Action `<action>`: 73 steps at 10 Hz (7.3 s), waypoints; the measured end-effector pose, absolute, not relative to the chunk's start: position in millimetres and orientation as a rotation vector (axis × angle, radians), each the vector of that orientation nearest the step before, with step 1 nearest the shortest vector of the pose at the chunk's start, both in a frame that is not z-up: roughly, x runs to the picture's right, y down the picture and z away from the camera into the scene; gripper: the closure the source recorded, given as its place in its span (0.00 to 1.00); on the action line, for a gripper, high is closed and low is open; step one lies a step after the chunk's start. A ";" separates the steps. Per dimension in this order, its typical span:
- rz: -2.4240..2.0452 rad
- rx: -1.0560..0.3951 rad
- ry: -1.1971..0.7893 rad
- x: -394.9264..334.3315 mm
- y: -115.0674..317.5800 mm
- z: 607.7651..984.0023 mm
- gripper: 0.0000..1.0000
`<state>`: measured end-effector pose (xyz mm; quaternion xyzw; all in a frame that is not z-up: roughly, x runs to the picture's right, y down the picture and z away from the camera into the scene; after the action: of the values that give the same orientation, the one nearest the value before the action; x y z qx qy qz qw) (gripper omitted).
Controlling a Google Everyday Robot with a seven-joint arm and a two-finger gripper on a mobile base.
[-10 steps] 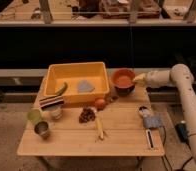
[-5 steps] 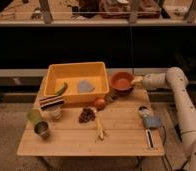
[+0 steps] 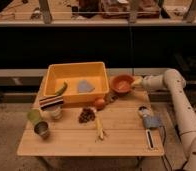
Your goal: Stack bowls into tray
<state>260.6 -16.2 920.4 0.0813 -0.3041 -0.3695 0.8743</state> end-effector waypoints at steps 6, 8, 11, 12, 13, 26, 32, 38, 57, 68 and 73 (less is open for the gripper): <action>-0.899 0.059 -0.506 262.1 -8.8 915.4 0.20; -0.971 0.024 -0.458 248.0 -6.7 915.2 0.20; -1.007 -0.007 -0.393 240.1 -5.8 921.9 0.20; -0.997 -0.029 -0.371 241.9 -6.7 926.8 0.20; -0.977 -0.058 -0.353 245.7 -6.2 932.1 0.20; -0.918 -0.109 -0.353 255.2 8.1 927.6 1.00; -0.866 0.012 -0.372 267.4 -19.4 870.4 1.00; -0.864 0.024 -0.384 263.6 -22.8 864.5 1.00; -1.048 -0.143 -0.294 236.7 2.2 919.6 0.20; -0.987 -0.199 -0.413 233.9 46.3 948.1 0.96; -0.945 -0.204 -0.437 236.0 52.6 944.1 1.00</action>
<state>236.0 52.6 944.1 -0.0971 -0.2086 -0.4508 0.8624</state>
